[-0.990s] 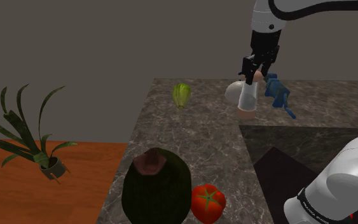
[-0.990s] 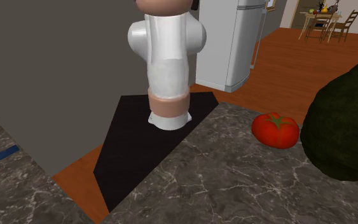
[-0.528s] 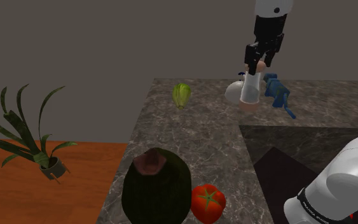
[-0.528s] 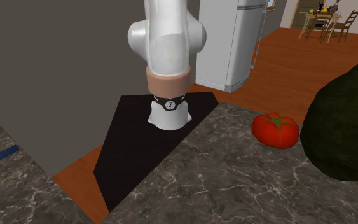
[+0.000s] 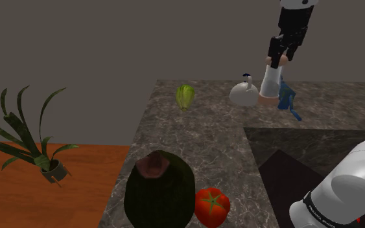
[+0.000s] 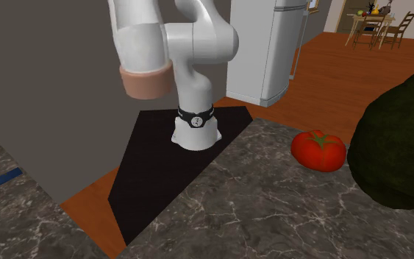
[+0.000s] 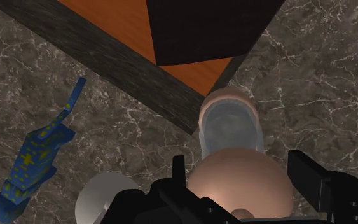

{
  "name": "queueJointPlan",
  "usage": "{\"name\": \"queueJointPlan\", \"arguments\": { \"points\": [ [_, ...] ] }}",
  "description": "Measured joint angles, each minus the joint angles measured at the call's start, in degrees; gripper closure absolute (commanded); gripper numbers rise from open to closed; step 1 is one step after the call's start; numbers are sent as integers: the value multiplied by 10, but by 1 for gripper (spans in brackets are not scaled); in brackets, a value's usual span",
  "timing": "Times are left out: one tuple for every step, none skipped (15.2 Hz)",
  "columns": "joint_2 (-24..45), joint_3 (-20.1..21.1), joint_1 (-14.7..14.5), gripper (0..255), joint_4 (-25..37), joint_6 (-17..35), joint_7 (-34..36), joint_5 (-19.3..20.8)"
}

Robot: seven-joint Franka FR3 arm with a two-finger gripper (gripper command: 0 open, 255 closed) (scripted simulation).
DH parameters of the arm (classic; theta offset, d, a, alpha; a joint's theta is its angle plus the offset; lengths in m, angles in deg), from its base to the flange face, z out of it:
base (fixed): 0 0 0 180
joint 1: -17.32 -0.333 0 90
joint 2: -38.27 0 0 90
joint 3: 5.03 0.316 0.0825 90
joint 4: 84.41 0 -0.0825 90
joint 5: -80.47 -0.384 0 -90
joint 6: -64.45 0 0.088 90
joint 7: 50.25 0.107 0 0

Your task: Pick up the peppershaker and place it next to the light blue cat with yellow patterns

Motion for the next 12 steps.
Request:
{"name": "queueJointPlan", "arguments": {
  "points": [
    [1, -10, 3, 255, -1, 4, -11, 6],
    [-3, -21, 7, 255, -8, 8, -24, 12],
    [-8, -29, 10, 255, -11, 8, -34, 18],
    [-11, -46, 15, 255, -12, 10, -54, 28],
    [-15, -58, 19, 255, -10, 8, -68, 35],
    [-15, -69, 22, 255, -9, 9, -81, 42],
    [-15, -78, 25, 255, -12, 14, -92, 47],
    [-10, -90, 28, 255, -7, 17, -105, 53],
    [-10, -103, 32, 255, -4, 18, -120, 61],
    [-8, -117, 36, 255, -1, 21, -136, 68],
    [-5, -128, 38, 255, 4, 22, -149, 73],
    [-2, -140, 41, 255, 8, 25, -162, 79]
  ]
}}
